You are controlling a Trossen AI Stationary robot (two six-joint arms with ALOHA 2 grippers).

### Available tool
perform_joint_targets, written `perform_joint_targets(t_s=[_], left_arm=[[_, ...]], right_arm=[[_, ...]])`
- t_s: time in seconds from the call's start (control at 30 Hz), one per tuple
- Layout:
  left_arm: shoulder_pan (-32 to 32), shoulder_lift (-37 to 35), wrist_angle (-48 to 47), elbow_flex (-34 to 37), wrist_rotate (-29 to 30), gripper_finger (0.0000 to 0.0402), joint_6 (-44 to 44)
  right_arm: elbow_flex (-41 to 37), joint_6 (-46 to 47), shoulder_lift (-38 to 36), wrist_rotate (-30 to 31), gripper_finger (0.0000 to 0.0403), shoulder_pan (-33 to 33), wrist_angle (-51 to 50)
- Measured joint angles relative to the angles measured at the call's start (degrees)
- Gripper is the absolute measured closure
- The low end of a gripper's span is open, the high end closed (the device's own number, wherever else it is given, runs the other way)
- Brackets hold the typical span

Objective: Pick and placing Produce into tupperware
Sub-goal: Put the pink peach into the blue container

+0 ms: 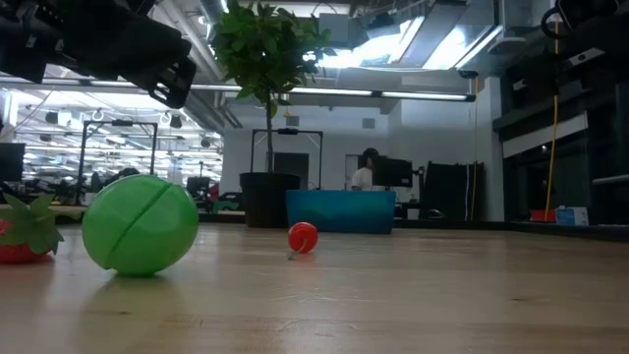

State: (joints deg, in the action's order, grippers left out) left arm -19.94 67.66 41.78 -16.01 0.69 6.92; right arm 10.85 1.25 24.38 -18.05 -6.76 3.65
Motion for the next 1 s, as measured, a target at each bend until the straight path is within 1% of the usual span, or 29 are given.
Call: perform_joint_targets(t_s=[0.1,0.2,0.27,0.33,0.47,0.63,0.77,0.87,1.0], left_arm=[[0.02,0.00,-0.04,0.00,0.00,0.0359,0.34],[0.20,0.00,-0.04,0.00,0.65,0.0354,3.32],[0.48,0.00,-0.20,0.00,4.19,0.0348,6.63],[0.55,0.02,-0.92,0.00,6.93,0.0338,7.96],[0.45,0.02,-1.94,0.00,8.69,0.0306,8.00],[0.48,0.04,-3.50,0.00,13.76,0.0252,8.32],[0.48,0.04,-6.85,0.00,17.22,0.0210,10.80],[0.48,0.04,-7.91,0.00,17.70,0.0186,11.75],[0.14,0.04,-7.59,-0.16,17.72,0.0170,8.64]], right_arm=[[0.00,0.11,0.00,0.00,0.0137,0.00,-0.01],[0.00,0.80,0.00,-0.01,0.0137,0.00,-0.01],[0.00,1.78,0.00,0.01,0.0137,0.00,-0.01],[0.00,2.85,0.00,0.00,0.0137,0.00,-0.01],[0.00,3.06,0.00,-0.01,0.0137,0.00,-0.01],[0.00,3.14,0.00,-0.01,0.0137,0.00,0.57],[0.00,3.20,-0.02,-0.01,0.0137,0.00,1.59],[0.00,3.22,-0.02,-0.01,0.0137,-0.02,2.10],[0.00,3.32,-0.02,-0.01,0.0137,0.00,2.28]])
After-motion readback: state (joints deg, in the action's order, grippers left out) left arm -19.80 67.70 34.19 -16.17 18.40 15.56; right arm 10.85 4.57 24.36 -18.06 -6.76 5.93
